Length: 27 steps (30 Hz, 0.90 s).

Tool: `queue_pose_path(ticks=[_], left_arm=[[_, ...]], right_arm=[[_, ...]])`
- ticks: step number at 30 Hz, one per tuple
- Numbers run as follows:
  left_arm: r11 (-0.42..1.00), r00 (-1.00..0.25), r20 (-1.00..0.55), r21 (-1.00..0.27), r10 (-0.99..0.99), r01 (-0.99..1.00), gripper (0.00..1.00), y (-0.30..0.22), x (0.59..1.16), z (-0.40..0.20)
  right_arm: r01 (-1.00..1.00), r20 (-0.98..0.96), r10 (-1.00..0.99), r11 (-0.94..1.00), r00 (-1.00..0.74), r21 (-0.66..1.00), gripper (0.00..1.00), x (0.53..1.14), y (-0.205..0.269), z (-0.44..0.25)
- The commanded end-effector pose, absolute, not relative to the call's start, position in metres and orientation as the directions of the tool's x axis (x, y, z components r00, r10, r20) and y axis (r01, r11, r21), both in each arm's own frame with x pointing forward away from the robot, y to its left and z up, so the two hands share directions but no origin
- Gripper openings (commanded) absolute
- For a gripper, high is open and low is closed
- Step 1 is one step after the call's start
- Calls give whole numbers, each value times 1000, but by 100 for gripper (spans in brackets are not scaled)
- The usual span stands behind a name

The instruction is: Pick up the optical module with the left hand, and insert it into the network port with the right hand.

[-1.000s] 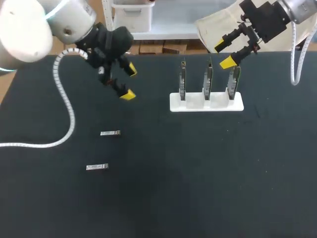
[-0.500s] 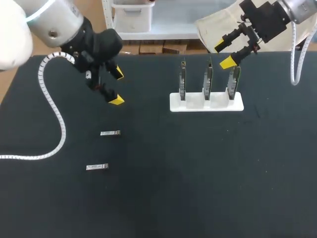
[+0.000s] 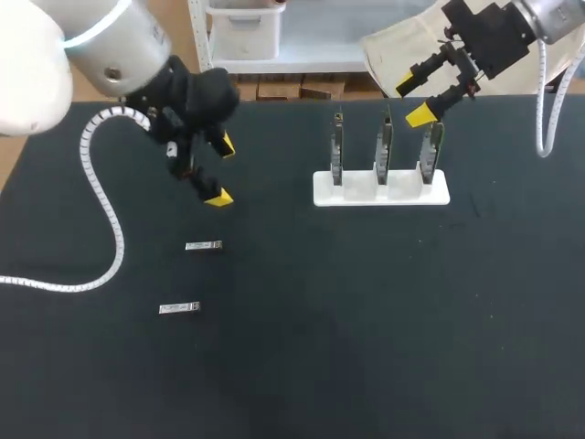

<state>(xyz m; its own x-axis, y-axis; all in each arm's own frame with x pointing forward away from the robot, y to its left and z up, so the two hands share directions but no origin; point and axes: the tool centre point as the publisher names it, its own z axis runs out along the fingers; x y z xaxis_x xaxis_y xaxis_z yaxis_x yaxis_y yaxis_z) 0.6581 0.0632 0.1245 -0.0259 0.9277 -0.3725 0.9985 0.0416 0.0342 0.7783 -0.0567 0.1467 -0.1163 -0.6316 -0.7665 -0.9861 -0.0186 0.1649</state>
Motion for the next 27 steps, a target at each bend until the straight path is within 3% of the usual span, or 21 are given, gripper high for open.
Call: queue_pose_path(ticks=[1, 12, 27], left_arm=[[85, -75, -344, 15, 936, 996, 100, 83, 645, 109], [177, -171, -246, 1, 954, 984, 100, 121, 626, 80], [148, -149, -154, -19, 977, 989, 100, 127, 626, 51]], right_arm=[[-987, -766, -632, -14, -116, 160, 100, 776, -57, 147], [-987, -766, -632, -14, -116, 160, 100, 776, -57, 147], [-987, -766, -632, -14, -116, 160, 100, 776, -57, 147]])
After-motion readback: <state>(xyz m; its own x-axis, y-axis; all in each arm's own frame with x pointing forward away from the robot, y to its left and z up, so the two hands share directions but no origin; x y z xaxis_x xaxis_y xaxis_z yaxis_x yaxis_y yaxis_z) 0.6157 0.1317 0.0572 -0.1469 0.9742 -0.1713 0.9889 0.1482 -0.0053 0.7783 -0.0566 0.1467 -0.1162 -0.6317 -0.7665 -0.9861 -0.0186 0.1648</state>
